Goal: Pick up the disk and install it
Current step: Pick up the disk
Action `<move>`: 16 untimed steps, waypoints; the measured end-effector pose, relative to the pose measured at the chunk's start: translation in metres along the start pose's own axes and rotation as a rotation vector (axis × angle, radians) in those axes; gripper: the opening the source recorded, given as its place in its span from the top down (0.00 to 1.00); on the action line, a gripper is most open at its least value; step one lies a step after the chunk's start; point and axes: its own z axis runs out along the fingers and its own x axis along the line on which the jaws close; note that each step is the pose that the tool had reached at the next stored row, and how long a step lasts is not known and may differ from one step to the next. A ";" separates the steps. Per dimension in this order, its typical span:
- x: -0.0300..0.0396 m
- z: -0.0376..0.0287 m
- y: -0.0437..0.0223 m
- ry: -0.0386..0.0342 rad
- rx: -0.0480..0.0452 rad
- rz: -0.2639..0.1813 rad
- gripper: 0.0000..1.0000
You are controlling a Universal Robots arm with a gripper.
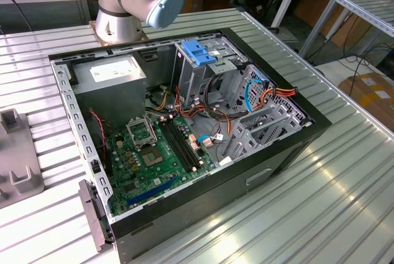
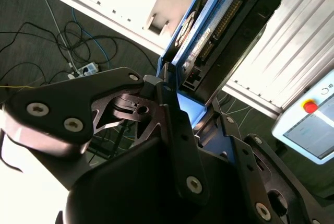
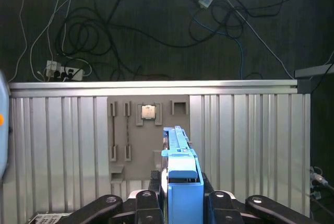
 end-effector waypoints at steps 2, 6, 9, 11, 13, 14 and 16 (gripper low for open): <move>0.0004 0.0001 -0.0007 0.0001 0.0001 0.000 0.63; 0.0008 0.0001 -0.0016 0.0003 0.0000 0.000 0.63; 0.0011 0.0001 -0.0021 0.0004 0.0001 0.000 0.63; 0.0012 0.0002 -0.0025 0.0005 0.0000 0.000 0.63; 0.0015 0.0002 -0.0029 0.0007 0.0000 0.000 0.63; 0.0015 0.0002 -0.0031 0.0007 0.0000 0.000 0.63; 0.0018 0.0003 -0.0037 0.0009 0.0001 0.000 0.63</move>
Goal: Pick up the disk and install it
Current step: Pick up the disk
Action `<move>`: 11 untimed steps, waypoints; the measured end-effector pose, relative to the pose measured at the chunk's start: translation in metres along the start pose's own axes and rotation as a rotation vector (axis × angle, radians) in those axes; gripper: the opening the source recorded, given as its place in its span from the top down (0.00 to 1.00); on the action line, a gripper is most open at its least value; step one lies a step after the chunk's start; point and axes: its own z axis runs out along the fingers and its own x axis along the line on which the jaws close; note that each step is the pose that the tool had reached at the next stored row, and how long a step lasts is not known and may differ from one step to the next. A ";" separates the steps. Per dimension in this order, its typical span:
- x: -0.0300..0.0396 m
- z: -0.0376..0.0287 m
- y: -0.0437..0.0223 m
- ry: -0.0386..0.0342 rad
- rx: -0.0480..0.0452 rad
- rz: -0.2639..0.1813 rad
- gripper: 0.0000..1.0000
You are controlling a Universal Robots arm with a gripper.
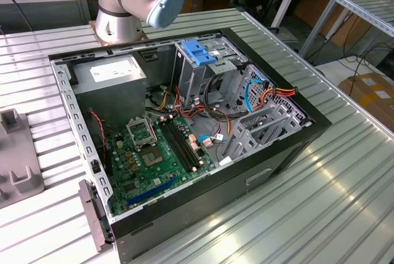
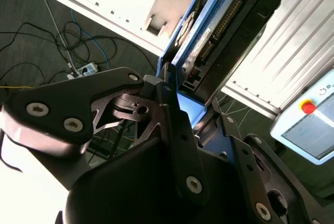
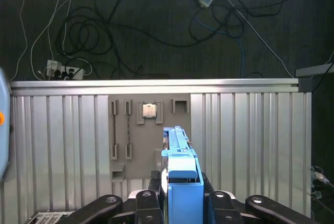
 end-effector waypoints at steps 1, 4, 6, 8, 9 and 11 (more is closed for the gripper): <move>0.0001 0.0000 -0.0003 0.0002 -0.0001 0.000 0.63; 0.0002 0.0001 -0.0015 0.0008 0.0000 0.000 0.63; 0.0003 0.0001 -0.0021 0.0011 0.0000 0.000 0.63; 0.0004 0.0001 -0.0032 0.0016 -0.0001 0.000 0.63; 0.0004 0.0002 -0.0037 0.0018 0.0000 0.000 0.63; 0.0004 0.0003 -0.0045 0.0024 0.0000 0.000 0.63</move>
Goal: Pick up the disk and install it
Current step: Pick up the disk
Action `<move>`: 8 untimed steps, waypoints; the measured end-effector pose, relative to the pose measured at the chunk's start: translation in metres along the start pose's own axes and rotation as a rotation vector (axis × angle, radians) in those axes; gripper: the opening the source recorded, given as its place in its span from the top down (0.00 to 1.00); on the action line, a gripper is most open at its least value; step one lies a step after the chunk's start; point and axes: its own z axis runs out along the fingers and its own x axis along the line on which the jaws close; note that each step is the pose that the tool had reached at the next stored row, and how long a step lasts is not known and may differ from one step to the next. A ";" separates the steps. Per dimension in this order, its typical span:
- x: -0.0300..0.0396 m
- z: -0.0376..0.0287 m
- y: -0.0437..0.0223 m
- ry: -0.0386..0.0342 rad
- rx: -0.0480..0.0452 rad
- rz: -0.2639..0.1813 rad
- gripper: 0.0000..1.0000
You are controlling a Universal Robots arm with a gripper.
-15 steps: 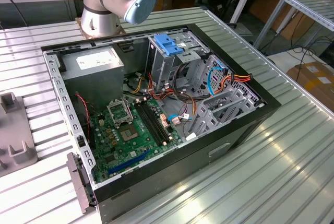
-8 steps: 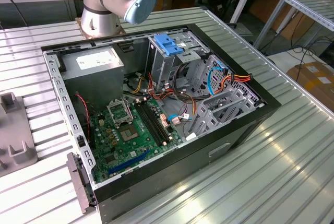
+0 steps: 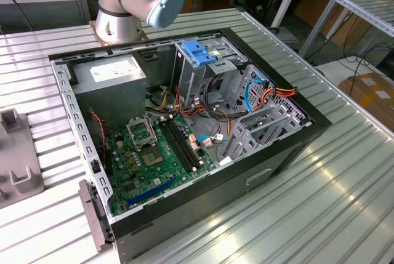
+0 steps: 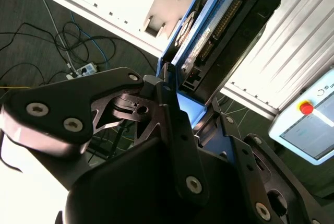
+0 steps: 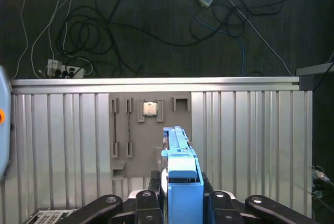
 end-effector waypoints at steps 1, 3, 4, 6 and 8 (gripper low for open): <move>0.0000 0.0000 -0.0004 0.0002 0.0000 0.000 0.63; 0.0000 0.0001 -0.0013 0.0009 0.0000 0.000 0.63; 0.0000 0.0001 -0.0016 0.0011 0.0001 0.000 0.63; 0.0000 0.0001 -0.0024 0.0016 0.0000 0.000 0.63; 0.0001 0.0002 -0.0030 0.0020 0.0001 0.000 0.63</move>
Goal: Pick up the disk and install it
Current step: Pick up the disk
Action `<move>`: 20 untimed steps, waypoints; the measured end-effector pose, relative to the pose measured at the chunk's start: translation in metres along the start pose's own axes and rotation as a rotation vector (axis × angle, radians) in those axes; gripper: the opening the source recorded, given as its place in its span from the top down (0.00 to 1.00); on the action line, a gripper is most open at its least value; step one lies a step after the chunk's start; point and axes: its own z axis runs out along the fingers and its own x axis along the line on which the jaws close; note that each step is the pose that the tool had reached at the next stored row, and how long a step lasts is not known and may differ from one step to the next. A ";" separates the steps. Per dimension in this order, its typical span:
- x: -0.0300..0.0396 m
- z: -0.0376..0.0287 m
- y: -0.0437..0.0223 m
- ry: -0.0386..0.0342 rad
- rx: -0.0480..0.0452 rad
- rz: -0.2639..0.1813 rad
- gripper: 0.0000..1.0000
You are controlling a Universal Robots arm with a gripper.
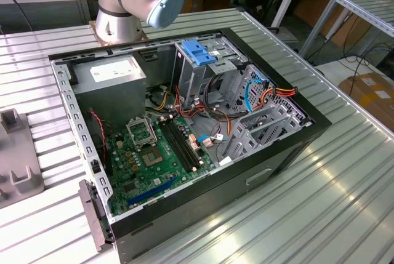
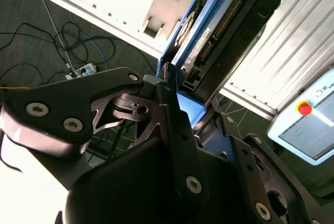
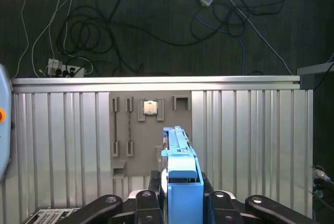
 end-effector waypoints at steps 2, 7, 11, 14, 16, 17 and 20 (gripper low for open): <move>0.0000 0.0000 -0.0006 0.0004 -0.0001 0.000 0.63; 0.0001 0.0000 -0.0024 0.0012 -0.0001 0.000 0.63; 0.0002 0.0001 -0.0038 0.0018 -0.0001 0.000 0.63; 0.0003 0.0002 -0.0049 0.0021 0.0000 0.000 0.63; 0.0004 0.0001 -0.0058 0.0022 -0.0001 0.000 0.63; 0.0005 0.0002 -0.0062 0.0023 0.0000 0.000 0.63; 0.0005 0.0002 -0.0072 0.0025 0.0000 0.000 0.63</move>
